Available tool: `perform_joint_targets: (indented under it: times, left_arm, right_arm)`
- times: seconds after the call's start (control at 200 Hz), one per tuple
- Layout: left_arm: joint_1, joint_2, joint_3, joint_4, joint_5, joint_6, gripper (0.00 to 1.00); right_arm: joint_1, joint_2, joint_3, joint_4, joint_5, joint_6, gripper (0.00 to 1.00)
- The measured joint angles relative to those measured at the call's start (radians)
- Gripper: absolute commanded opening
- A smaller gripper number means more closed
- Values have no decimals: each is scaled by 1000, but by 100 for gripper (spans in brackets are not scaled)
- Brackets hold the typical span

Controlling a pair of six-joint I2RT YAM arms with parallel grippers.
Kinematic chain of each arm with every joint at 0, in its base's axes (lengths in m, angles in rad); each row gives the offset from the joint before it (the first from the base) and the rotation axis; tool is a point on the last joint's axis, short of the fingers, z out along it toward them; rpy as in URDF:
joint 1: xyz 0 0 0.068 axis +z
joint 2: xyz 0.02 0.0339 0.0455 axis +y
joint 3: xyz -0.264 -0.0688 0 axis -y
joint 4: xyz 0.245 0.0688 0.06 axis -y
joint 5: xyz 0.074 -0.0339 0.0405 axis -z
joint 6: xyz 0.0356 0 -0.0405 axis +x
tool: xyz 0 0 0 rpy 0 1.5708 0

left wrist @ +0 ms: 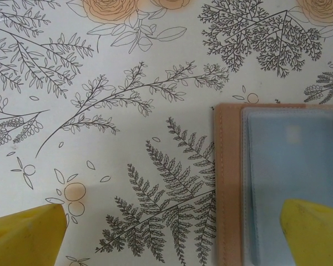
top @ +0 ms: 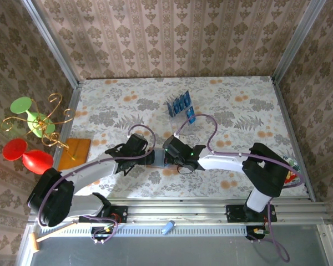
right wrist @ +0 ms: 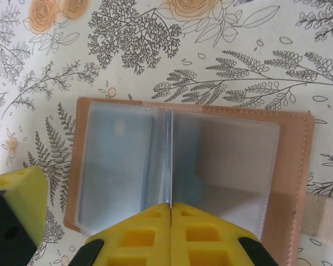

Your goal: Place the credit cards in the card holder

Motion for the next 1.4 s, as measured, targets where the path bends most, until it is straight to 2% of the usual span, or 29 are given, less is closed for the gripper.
perform_joint_targets:
  times: [0.4,0.615,1.03,1.235,1.4]
  left_arm:
    - [-6,2,0,0,-1,0,100]
    - [-11,2,0,0,-1,0,100]
    - [-14,2,0,0,-1,0,100]
    - [-19,2,0,0,-3,0,100]
    - [-20,2,0,-1,-4,0,100]
  right_arm:
    - [-10,-14,-37,-2,41,-5,0]
    - [-87,-75,-92,-12,15,-75,0]
    - [-270,-60,-80,-18,-274,-363,0]
    - [-280,26,-16,-17,-402,-461,0]
    - [-280,42,-10,-18,-449,-484,0]
